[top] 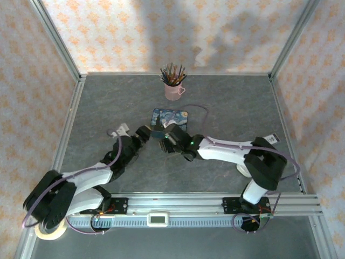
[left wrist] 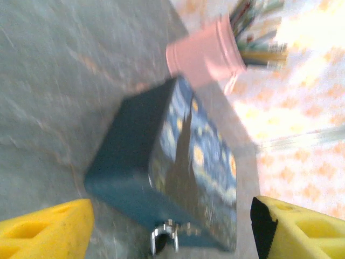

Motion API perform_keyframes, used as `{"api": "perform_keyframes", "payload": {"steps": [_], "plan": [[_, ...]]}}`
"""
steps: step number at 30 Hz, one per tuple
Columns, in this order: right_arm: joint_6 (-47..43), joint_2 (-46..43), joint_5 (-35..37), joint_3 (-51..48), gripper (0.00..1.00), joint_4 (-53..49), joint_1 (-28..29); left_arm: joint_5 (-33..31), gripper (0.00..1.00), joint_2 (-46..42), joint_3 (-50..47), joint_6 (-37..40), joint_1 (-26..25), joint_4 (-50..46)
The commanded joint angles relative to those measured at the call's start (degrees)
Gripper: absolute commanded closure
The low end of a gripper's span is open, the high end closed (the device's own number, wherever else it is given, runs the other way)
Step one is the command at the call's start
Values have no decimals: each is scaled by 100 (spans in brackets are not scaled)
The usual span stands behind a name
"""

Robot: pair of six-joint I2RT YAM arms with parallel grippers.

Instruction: Unlock the padlock with the key

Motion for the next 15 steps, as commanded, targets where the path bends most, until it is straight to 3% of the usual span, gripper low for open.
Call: {"api": "perform_keyframes", "payload": {"steps": [1,5,15], "plan": [[-474,355,556,393,49,-772,64,25,25,-392,-1,424,426,-921],[-769,816,905,755,48,-1045,83,115,25,-610,-2,519,702,-927],[-1343,1547,1580,1051,47,-844,83,519,25,-323,-172,343,734,-446]]}}
